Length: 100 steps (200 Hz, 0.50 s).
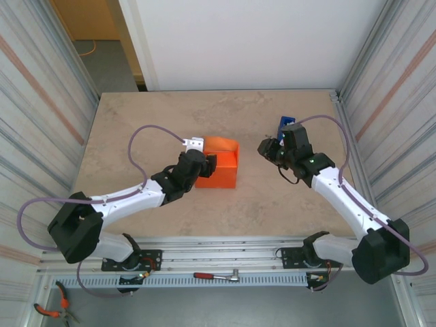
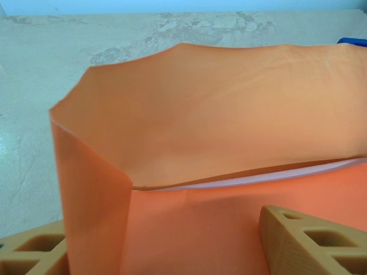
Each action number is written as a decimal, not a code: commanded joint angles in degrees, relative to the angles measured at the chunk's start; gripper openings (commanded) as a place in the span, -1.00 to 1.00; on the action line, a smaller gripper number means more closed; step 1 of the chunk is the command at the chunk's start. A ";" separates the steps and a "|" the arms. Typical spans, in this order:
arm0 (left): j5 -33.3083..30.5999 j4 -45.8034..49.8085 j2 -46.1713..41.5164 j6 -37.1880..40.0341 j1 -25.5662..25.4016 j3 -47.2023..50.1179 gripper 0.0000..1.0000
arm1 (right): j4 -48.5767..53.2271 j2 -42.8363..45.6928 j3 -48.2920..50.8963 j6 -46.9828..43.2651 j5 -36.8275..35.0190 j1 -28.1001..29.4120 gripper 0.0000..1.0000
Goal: Wrap the gift box in paper
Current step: Fold the wrapping paper for the gift box, then fold the seventh fold of the wrapping paper on the gift box.
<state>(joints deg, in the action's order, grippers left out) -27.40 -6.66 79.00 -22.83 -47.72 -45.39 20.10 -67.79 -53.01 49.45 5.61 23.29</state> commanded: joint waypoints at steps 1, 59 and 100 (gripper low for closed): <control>-2.16 4.24 1.52 -0.55 -0.14 -0.45 0.36 | -5.58 -2.05 0.63 2.48 6.55 -0.61 -0.37; -2.12 5.64 1.97 -0.89 -0.18 -1.79 0.33 | -9.02 -10.70 -3.31 2.07 11.73 -1.23 -0.60; -2.21 6.00 2.01 -0.99 -0.17 -1.95 0.30 | -9.80 -15.26 -5.95 1.83 12.50 -0.80 -0.70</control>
<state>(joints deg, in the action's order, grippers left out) -28.18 -4.93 79.94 -23.44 -47.72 -46.89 11.97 -81.80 -56.49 51.03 16.29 22.46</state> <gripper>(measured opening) 0.653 0.162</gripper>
